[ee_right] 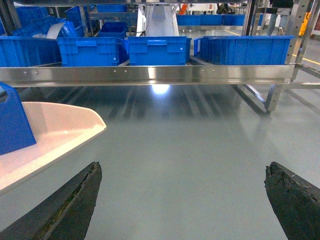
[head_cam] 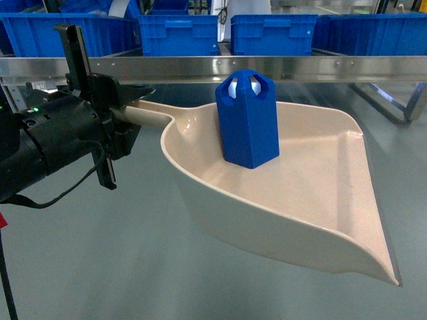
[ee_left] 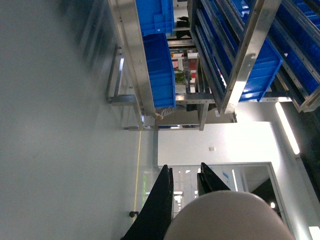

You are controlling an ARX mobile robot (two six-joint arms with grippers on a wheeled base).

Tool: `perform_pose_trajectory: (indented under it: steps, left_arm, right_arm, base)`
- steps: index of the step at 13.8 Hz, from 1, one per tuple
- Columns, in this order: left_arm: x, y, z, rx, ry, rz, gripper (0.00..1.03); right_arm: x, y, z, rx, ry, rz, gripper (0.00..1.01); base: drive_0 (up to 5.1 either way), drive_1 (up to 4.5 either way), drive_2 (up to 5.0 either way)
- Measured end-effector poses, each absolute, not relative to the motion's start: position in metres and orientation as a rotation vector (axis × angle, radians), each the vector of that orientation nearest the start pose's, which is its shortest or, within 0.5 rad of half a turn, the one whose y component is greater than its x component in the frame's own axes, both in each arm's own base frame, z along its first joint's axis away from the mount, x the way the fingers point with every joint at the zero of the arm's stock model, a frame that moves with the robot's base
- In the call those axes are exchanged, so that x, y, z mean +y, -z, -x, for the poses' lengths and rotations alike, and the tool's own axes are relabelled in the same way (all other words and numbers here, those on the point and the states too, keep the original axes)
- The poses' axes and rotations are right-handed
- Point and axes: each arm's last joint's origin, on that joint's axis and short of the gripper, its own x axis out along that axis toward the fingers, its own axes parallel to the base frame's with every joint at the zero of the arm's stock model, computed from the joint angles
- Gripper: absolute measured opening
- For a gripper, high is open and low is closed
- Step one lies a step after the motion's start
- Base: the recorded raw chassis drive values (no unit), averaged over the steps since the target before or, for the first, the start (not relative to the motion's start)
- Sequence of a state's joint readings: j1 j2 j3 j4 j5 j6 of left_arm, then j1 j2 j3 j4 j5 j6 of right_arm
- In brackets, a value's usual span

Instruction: Place part in tray to right shelf

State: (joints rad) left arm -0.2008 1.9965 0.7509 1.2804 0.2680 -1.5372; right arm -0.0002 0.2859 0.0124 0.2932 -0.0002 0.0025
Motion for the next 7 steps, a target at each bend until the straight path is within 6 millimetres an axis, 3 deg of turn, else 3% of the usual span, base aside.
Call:
perform_pose_trajectory:
  steps: [7]
  left_arm:
    - [-0.0794, -0.135, -0.3512, 0.324, 0.402, 1.506, 0.12]
  right_arm:
    - [0.0, -0.1713, -0.1155, -0.018, 0.0, -0.002, 0.98]
  base:
    - [0.1, 3.99, -3.9]
